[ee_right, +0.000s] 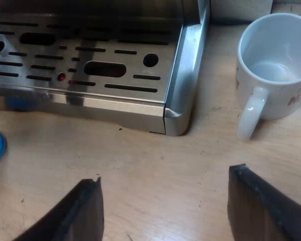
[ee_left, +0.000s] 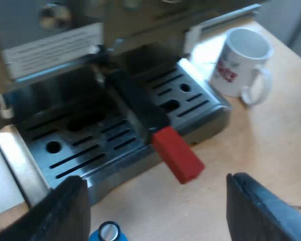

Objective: Remove mug from coffee machine

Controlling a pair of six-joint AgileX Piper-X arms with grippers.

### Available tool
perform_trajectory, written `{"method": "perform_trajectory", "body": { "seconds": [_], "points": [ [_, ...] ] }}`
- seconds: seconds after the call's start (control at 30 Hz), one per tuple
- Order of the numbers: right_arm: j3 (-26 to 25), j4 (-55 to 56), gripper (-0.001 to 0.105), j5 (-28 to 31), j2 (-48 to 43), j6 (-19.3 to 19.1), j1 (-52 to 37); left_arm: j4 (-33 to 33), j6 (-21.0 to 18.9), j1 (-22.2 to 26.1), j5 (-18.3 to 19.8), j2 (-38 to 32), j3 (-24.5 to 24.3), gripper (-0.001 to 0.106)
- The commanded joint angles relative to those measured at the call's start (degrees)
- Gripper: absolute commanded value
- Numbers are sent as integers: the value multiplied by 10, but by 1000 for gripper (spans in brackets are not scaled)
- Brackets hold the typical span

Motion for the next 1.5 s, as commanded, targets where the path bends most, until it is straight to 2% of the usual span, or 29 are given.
{"method": "perform_trajectory", "body": {
  "seconds": [0.03, 0.17, 0.23, 0.3, 0.43, 0.5, 0.6, 0.63, 0.73, 0.77, 0.9, 0.97, 1.0, 1.13, 1.3, 1.5],
  "points": [
    [-24, 2, 56, 7, 35, -9, -24, 4, -4, 58, 24, 5, -4, 61],
    [-38, 2, 56, -6, 65, -25, -70, 18, -2, 119, 34, 5, -4, 61],
    [-40, 2, 56, -32, 76, -38, -111, 20, 8, 164, 68, 5, -4, 61],
    [-40, 2, 56, -43, 80, -39, -148, 22, 8, 193, 82, 5, -4, 61],
    [-40, 4, 56, -45, 80, -77, -227, 30, 9, 240, 84, 5, -4, 61],
    [-40, 12, 56, -45, 80, -103, -256, 33, 16, 241, 83, 5, -4, 61],
    [-40, 21, 56, -45, 80, -113, -292, 39, 31, 241, 83, 5, -4, 61],
    [-40, 29, 56, -45, 77, -139, -330, 46, 38, 241, 83, 5, -4, 61],
    [-40, 29, 56, -45, 71, -169, -370, 54, 39, 241, 82, -3, -4, 61],
    [-40, 27, 56, -45, 66, -171, -375, 54, 39, 241, 80, -5, -4, 61],
    [-40, 19, 56, -45, 36, -177, -386, 54, 39, 241, 30, -39, -4, 61],
    [-40, 19, 56, -42, 21, -183, -386, 54, 39, 241, 21, -49, -4, 61],
    [-33, 17, 56, -41, -7, -192, -386, 54, 39, 241, 12, -78, -4, 61],
    [-26, 17, 56, -41, -41, -200, -386, 54, 39, 241, 12, -101, -4, 61],
    [-4, 34, 56, -41, -178, -204, -386, 67, 40, 241, 14, -200, -4, 61],
    [-2, 61, 56, -41, -281, -204, -386, 111, 48, 241, 14, -265, -4, 61]
  ]
}}
